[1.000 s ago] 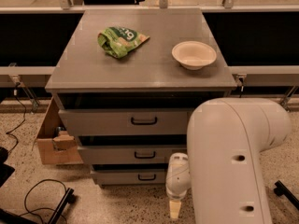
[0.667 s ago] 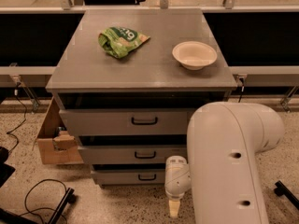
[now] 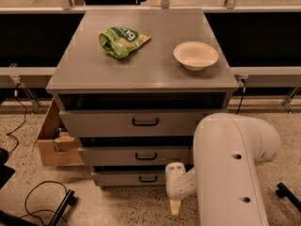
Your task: Open bottom drawer
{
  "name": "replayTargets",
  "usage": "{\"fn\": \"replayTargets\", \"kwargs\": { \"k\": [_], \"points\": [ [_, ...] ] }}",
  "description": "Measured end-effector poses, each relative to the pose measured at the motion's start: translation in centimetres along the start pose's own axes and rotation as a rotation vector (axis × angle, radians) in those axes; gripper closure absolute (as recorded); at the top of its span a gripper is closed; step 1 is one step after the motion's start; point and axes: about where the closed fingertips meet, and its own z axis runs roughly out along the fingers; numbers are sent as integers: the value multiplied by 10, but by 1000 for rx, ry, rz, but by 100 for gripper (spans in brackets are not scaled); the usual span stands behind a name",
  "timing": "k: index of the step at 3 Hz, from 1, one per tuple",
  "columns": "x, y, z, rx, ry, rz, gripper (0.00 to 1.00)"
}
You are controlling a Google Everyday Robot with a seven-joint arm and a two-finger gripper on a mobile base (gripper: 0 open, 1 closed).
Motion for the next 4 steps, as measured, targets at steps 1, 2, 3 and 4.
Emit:
{"fn": "replayTargets", "kwargs": {
  "k": [1,2,3,4],
  "points": [
    [-2,-12,18,24,-1,7,0],
    [-6,-27,35,40,4,8,0],
    [-8,-42,52,40,-3,16,0],
    [-7,-56,69,24,-10,29,0]
  ]
}}
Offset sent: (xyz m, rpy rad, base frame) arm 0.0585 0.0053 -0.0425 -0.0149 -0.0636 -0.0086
